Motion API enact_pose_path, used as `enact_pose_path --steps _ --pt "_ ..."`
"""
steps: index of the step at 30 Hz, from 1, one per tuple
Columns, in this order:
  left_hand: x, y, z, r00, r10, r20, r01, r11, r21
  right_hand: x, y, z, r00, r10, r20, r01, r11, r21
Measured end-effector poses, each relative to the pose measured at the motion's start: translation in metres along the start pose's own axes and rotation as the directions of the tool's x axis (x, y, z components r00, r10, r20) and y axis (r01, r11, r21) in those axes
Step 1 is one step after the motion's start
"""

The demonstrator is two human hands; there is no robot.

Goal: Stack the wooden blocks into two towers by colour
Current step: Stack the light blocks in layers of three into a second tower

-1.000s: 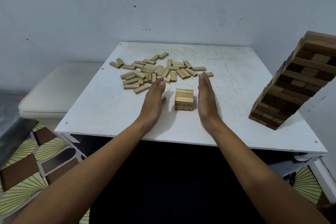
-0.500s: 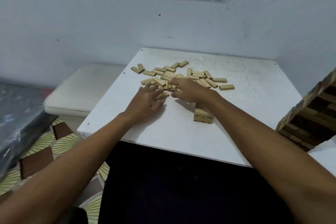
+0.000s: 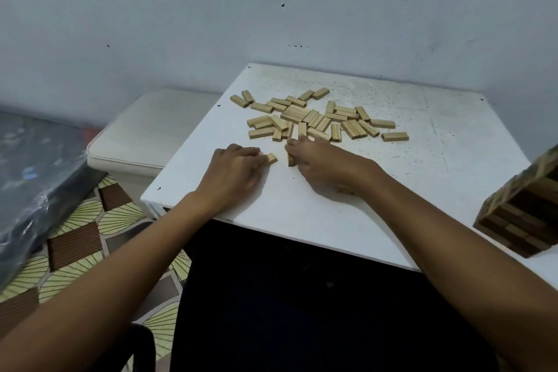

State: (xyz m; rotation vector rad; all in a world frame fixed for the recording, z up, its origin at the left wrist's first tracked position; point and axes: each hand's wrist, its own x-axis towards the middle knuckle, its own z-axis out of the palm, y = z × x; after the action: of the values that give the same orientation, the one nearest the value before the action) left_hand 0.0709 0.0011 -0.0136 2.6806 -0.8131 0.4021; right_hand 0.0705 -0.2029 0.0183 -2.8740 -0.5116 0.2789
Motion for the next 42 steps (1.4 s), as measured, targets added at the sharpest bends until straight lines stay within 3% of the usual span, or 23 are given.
enact_pose_path --steps 6,13,23,31,42 --pt "-0.017 -0.004 -0.005 0.991 -0.129 -0.030 0.120 0.972 -0.203 -0.027 -0.020 0.014 0.978 -0.119 -0.174 0.141 0.983 0.115" --pt "-0.030 -0.005 -0.012 0.985 -0.172 0.008 0.166 0.941 -0.294 -0.024 -0.032 0.021 0.967 -0.059 -0.247 0.152 0.914 0.376" --pt "-0.037 -0.038 -0.042 0.954 -0.035 0.297 0.149 0.915 -0.374 -0.016 -0.045 0.033 0.951 0.024 -0.310 0.142 0.853 0.502" --pt "-0.039 -0.040 -0.032 0.984 -0.065 0.166 0.126 0.912 -0.391 -0.010 -0.055 0.035 0.956 -0.032 -0.291 0.165 0.880 0.446" --pt "-0.042 -0.020 -0.021 0.991 -0.048 0.126 0.098 0.900 -0.426 -0.037 -0.043 0.034 0.986 -0.010 -0.165 0.107 0.798 0.593"
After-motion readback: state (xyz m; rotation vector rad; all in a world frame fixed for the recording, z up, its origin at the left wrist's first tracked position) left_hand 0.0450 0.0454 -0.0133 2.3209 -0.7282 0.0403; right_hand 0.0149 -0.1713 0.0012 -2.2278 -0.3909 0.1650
